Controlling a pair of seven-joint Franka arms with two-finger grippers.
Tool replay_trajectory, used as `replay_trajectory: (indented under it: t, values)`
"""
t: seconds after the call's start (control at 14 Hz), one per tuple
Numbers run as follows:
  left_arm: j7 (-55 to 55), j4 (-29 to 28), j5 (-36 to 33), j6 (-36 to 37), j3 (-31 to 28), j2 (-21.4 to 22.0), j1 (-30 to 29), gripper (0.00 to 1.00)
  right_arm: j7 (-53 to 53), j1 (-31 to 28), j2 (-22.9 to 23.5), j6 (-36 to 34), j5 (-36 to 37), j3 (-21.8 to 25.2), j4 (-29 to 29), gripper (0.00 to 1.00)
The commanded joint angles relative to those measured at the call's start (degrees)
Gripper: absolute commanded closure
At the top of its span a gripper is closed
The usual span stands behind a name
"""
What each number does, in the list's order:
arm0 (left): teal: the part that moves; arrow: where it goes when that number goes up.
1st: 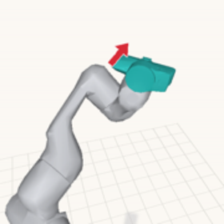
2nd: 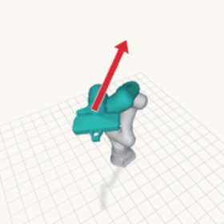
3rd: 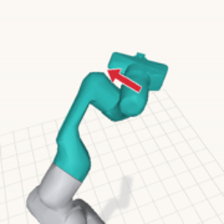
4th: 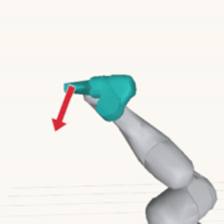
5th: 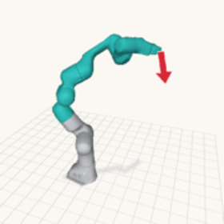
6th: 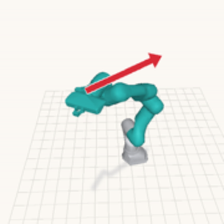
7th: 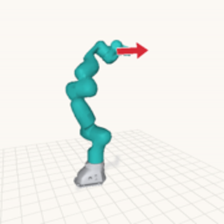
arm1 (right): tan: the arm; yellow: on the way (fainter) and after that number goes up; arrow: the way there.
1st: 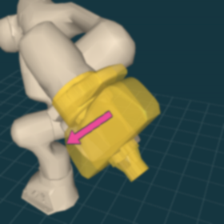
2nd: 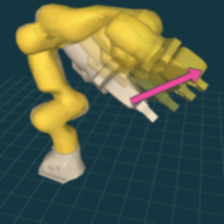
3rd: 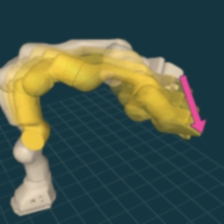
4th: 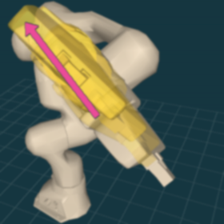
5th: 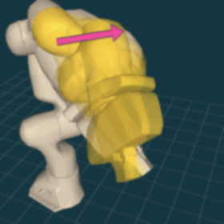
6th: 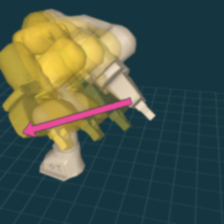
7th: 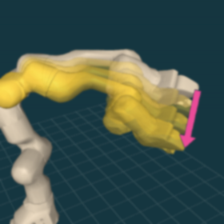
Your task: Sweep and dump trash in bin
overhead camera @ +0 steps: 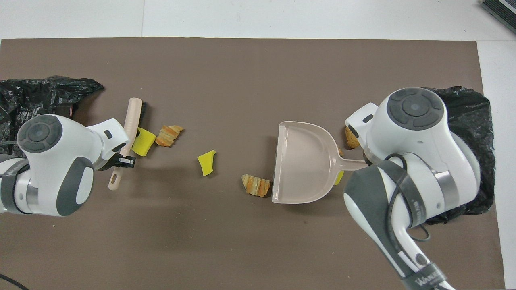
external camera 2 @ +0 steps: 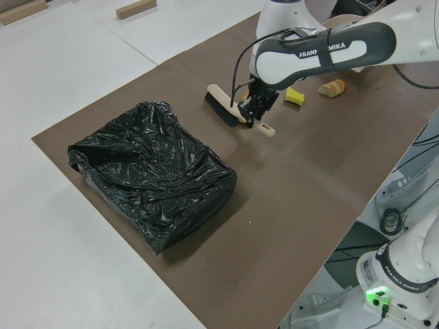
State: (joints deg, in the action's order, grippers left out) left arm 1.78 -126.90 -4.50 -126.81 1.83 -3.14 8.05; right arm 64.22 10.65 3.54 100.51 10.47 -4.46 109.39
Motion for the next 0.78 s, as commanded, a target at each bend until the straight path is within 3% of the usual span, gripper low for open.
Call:
replay_trajectory:
  t: [0.0, 0.21, 0.36, 0.71]
  values:
    - [-1.08, -5.71, -1.22, 0.87, -0.6, 4.53, 3.89, 1.0, 3.46, -0.28, -2.92, 2.76, 2.62, -0.73, 5.21, 1.0]
    - [-1.26, -9.05, -1.22, 0.69, -0.6, 6.74, 6.44, 1.0, 2.15, -0.02, -3.98, 4.69, 2.62, -0.73, 9.07, 1.0]
    - [-1.17, -10.11, -1.22, 1.3, -0.51, 7.62, 7.07, 1.0, -4.07, 2.42, -4.24, 6.36, 3.23, -0.81, 12.24, 1.0]
    - [-5.02, -10.56, -1.04, 5.61, -0.42, 8.85, 11.1, 1.0, -8.84, 4.9, -3.11, 10.75, 4.21, -0.9, 13.83, 1.0]
